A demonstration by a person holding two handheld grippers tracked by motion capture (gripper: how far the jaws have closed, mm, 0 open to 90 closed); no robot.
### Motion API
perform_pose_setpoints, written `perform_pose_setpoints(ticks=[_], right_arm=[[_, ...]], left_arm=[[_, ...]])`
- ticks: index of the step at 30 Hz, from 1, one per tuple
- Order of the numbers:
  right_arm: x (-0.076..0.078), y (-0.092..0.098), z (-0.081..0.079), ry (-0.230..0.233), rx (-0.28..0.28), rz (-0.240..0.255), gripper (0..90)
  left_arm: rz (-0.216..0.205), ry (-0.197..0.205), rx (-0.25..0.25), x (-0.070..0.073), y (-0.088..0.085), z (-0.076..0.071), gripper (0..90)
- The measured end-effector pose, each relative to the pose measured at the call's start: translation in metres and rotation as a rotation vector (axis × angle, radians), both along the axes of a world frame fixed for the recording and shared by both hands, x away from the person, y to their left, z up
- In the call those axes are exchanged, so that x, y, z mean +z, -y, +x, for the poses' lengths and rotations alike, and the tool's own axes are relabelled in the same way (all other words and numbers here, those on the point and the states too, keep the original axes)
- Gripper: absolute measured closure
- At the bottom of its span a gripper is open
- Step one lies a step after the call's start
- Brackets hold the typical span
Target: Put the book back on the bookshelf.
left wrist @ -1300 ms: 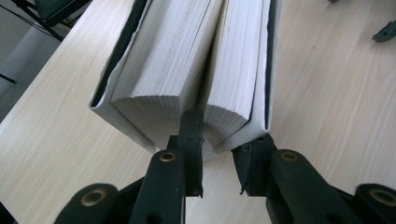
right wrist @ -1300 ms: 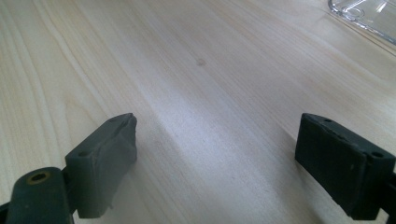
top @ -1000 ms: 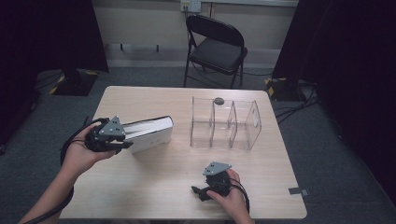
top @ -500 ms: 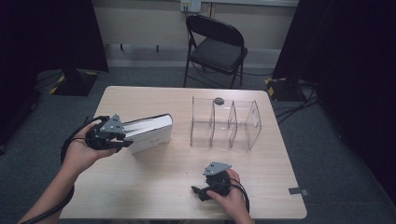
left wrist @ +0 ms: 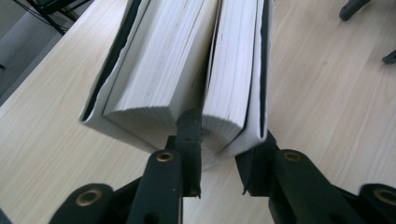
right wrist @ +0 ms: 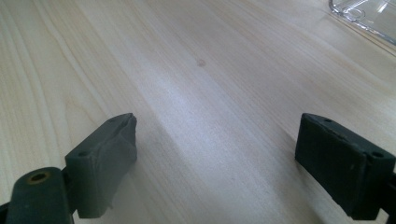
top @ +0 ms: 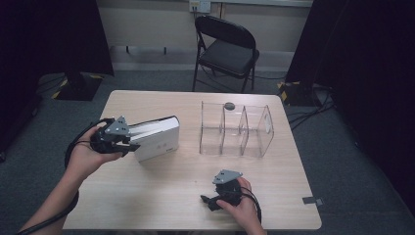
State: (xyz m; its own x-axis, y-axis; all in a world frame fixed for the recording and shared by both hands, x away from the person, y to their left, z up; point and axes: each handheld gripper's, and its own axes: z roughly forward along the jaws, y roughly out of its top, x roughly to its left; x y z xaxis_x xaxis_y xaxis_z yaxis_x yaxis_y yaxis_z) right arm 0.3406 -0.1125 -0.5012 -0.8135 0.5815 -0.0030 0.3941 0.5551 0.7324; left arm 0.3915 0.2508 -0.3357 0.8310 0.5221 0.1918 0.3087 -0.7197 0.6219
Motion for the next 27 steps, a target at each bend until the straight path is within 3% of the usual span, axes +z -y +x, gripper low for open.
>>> perform_pose_setpoints(ticks=[2,7,9,12,16,21,27], right_arm=[[0.000,0.000,0.000,0.000,0.000,0.000,11.7],[0.000,0.000,0.000,0.000,0.000,-0.001,11.7],[0.000,0.000,0.000,0.001,0.000,-0.001,11.7],[0.000,0.000,0.000,0.000,0.000,0.000,11.7],[0.000,0.000,0.000,0.000,0.000,0.000,11.7],[0.000,0.000,0.000,0.001,0.000,0.000,11.7],[0.000,0.000,0.000,0.000,0.000,0.000,11.7]], left_arm=[[0.028,0.008,0.007,0.001,0.003,0.002,67.0],[0.018,0.014,0.023,0.000,0.003,0.004,65.2],[0.048,0.020,0.003,0.000,0.003,0.003,72.1],[0.034,-0.003,0.007,0.001,0.006,0.002,74.2],[0.058,0.004,-0.002,0.002,0.009,-0.001,75.5],[0.067,0.014,-0.020,0.001,0.012,-0.009,75.8],[0.069,-0.004,-0.047,0.003,0.005,-0.022,75.8]])
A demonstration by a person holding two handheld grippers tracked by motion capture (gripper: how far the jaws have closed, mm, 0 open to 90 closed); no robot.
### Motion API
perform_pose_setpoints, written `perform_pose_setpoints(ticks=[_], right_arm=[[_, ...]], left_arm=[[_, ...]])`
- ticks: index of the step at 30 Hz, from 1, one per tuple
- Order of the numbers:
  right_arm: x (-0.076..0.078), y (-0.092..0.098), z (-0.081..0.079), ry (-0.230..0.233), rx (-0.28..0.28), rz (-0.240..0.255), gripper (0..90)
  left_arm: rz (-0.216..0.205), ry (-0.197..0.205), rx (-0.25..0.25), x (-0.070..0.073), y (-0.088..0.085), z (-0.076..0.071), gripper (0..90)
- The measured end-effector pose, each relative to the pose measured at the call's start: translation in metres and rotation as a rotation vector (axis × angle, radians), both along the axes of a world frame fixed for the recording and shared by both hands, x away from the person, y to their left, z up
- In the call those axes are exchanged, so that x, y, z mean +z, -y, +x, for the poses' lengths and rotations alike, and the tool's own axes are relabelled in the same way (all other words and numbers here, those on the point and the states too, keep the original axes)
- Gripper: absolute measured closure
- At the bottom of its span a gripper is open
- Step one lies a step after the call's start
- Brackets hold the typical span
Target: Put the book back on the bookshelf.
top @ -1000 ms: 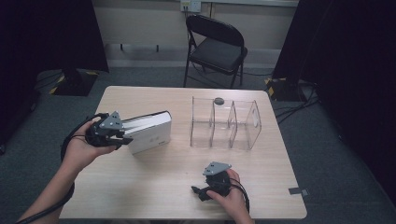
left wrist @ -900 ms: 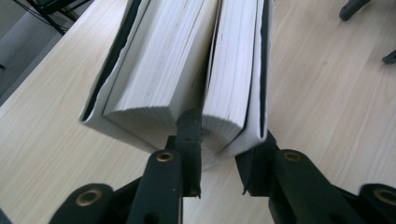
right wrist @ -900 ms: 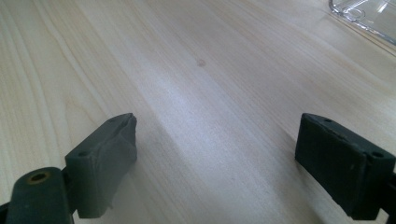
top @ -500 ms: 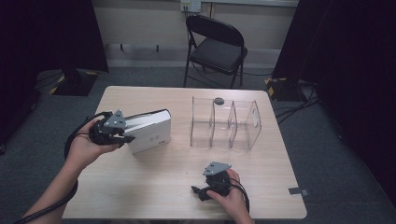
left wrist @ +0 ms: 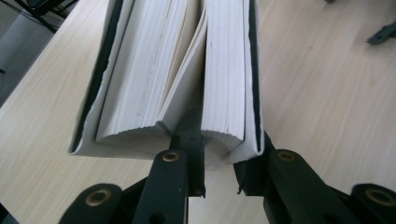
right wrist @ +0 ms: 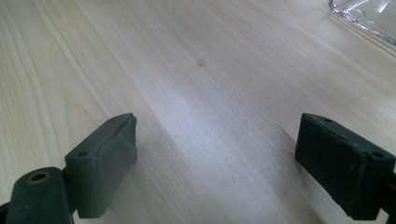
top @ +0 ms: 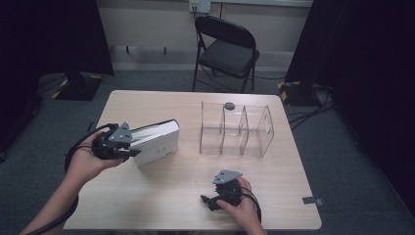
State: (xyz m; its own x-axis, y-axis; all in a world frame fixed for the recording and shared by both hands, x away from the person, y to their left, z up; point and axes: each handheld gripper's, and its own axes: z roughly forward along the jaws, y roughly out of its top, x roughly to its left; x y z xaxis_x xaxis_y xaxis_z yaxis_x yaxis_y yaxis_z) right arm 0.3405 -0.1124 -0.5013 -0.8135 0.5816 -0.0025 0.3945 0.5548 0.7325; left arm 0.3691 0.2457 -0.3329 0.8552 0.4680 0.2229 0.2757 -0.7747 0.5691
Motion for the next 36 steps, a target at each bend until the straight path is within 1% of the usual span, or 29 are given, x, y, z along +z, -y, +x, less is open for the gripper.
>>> perform_pose_setpoints(ticks=[4,6,7,8,11,13,14,17,19,20,23,24,27,32,33,36], right_arm=[[0.000,0.000,0.000,0.000,0.000,0.000,11.7],[0.000,0.000,0.000,-0.002,0.000,-0.001,11.7],[0.000,0.000,0.000,-0.002,0.001,-0.001,11.7],[0.000,0.000,0.000,-0.002,0.001,-0.001,11.7],[0.000,0.000,0.000,-0.003,0.001,0.000,11.7],[0.000,0.000,0.000,-0.002,0.001,0.000,11.7],[0.000,0.000,0.000,-0.002,0.001,-0.001,11.7],[0.000,0.000,0.000,-0.003,0.001,-0.001,11.7],[0.000,0.000,0.000,-0.002,0.001,0.000,11.7],[0.000,0.000,0.000,-0.003,0.001,0.000,11.7],[0.000,0.000,0.000,-0.002,0.001,0.000,11.7],[0.000,0.000,0.000,-0.002,0.001,0.000,11.7],[0.000,0.000,0.000,-0.003,0.001,0.000,11.7],[0.000,0.000,0.000,-0.003,0.001,0.000,11.7],[0.000,0.000,0.000,-0.003,0.001,0.000,11.7],[0.000,0.000,0.000,-0.002,0.001,0.000,11.7]], left_arm=[[-0.014,-0.011,-0.013,0.001,-0.005,-0.012,75.7],[-0.013,-0.017,-0.024,0.001,-0.009,-0.018,75.7],[-0.023,-0.016,-0.028,0.001,-0.010,-0.020,75.7],[-0.021,-0.020,-0.028,0.001,-0.012,-0.023,75.6],[-0.019,-0.020,-0.033,0.001,-0.014,-0.026,75.4],[-0.014,-0.027,-0.035,0.002,-0.014,-0.025,75.3],[-0.019,-0.032,-0.026,0.002,-0.014,-0.025,75.3],[0.003,-0.045,-0.026,0.004,-0.013,-0.022,75.3],[0.006,-0.051,-0.025,0.005,-0.013,-0.020,75.3],[-0.002,-0.060,-0.016,0.005,-0.013,-0.019,75.3],[0.009,-0.073,-0.015,0.007,-0.014,-0.015,75.3],[0.003,-0.078,-0.011,0.007,-0.014,-0.014,75.4],[0.011,-0.087,-0.012,0.009,-0.015,-0.011,75.3],[-0.005,-0.102,-0.002,0.009,-0.018,-0.005,75.2],[-0.014,-0.106,0.002,0.009,-0.017,-0.005,75.2],[-0.003,-0.111,-0.006,0.010,-0.018,-0.003,75.1]])
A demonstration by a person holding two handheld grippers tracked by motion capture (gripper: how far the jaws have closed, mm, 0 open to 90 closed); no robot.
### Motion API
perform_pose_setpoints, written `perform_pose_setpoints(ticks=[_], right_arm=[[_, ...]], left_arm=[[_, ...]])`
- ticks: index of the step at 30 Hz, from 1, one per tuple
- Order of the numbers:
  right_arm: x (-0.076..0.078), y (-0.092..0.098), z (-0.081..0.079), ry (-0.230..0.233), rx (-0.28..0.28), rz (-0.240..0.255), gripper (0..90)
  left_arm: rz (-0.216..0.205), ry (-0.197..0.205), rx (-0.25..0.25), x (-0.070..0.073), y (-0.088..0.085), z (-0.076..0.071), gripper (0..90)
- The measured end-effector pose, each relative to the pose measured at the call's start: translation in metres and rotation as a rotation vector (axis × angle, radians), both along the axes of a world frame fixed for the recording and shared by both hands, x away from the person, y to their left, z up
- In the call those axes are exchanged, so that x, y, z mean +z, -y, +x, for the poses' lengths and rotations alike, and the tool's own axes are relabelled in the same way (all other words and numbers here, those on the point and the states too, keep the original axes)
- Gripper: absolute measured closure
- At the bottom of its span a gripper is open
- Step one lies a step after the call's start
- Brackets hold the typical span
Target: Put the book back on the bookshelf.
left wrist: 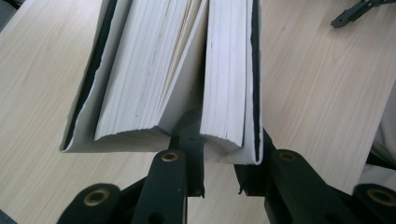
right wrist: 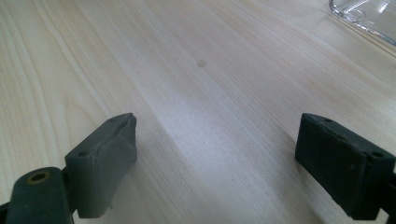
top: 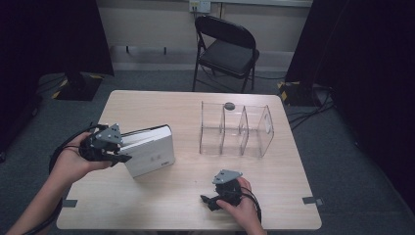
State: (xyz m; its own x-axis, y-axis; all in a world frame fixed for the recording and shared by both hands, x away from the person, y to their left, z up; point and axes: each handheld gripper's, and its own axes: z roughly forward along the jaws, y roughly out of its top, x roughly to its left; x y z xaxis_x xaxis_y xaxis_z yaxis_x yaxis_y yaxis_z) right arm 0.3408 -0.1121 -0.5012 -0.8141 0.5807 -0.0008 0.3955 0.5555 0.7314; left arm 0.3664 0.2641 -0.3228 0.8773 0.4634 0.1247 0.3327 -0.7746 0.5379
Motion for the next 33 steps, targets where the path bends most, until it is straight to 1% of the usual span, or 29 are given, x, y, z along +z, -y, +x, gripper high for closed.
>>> perform_pose_setpoints(ticks=[1,6,8,12,21,33], right_arm=[[0.000,0.000,0.000,-0.001,0.000,0.000,11.7],[0.000,0.000,0.000,0.000,0.002,0.000,11.7],[0.000,0.000,0.000,0.001,0.002,0.000,11.7],[0.000,0.000,0.000,0.001,0.002,0.000,11.7],[0.000,0.000,0.000,0.000,0.004,-0.001,11.7],[0.000,0.000,0.000,0.001,0.003,0.000,11.7]], left_arm=[[-0.006,-0.002,0.006,0.000,0.000,0.000,75.0],[-0.002,-0.004,0.004,0.001,-0.001,0.004,74.5],[0.000,-0.009,0.009,0.001,-0.003,0.006,74.0],[0.005,-0.006,0.017,0.002,-0.003,0.009,73.2],[-0.003,-0.004,0.015,0.001,-0.004,0.011,72.9],[-0.003,-0.010,0.035,0.002,-0.005,0.016,71.6]])
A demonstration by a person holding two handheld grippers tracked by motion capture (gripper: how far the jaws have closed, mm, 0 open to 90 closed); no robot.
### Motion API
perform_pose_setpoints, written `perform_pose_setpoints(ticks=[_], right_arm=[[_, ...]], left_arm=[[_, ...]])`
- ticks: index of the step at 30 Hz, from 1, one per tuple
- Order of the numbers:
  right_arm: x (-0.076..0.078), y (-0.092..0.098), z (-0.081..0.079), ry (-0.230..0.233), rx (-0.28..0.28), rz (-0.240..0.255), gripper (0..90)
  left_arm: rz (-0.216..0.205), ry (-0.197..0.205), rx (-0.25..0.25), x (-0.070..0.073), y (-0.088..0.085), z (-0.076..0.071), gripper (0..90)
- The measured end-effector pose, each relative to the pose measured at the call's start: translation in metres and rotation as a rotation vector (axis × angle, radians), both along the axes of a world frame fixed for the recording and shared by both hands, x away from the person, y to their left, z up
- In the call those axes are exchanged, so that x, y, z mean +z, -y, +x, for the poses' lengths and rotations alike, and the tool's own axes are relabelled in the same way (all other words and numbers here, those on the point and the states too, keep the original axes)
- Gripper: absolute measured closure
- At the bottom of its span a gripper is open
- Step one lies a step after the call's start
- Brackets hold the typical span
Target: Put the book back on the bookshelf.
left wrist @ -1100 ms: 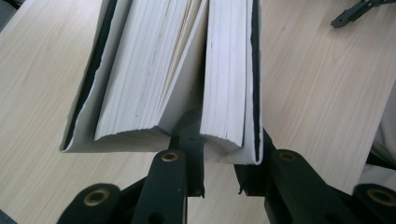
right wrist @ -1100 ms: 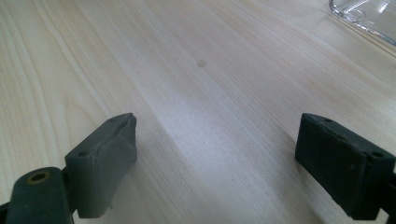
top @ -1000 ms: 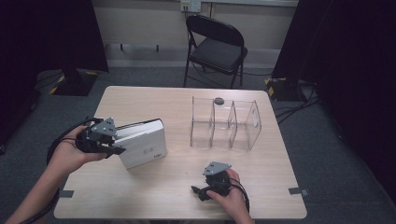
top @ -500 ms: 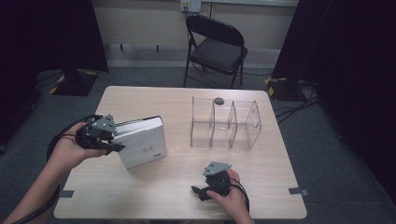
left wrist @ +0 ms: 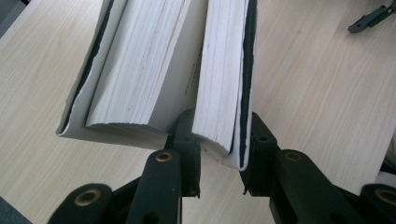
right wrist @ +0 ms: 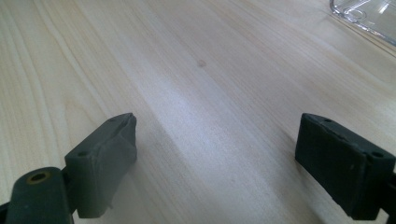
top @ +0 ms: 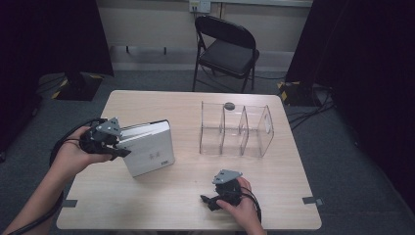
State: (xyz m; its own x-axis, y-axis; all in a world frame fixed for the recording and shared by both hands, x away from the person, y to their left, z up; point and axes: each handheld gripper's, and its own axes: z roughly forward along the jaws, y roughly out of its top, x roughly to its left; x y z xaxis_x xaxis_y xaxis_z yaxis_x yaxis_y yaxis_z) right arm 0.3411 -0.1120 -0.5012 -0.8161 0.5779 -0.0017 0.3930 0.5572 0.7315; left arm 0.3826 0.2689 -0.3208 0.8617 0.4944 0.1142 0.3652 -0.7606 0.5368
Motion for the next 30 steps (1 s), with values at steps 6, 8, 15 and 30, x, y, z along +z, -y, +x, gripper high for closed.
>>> perform_pose_setpoints(ticks=[6,8,15,30], right_arm=[[0.0000,0.0000,0.0000,0.000,0.000,0.000,11.7],[0.0000,0.0000,-0.0001,0.000,-0.001,0.000,11.7],[0.0000,0.0000,0.0000,0.000,0.000,-0.001,11.7],[0.0000,0.0000,0.0000,0.001,0.000,-0.001,11.7]], left_arm=[[0.000,0.003,0.004,-0.0001,-0.0004,0.0018,71.1],[-0.005,0.005,0.005,-0.0004,-0.0008,0.0023,70.8],[-0.022,0.001,0.025,-0.0011,-0.0013,0.0044,69.4],[-0.042,0.001,0.028,-0.0030,-0.0041,0.0077,64.8]])
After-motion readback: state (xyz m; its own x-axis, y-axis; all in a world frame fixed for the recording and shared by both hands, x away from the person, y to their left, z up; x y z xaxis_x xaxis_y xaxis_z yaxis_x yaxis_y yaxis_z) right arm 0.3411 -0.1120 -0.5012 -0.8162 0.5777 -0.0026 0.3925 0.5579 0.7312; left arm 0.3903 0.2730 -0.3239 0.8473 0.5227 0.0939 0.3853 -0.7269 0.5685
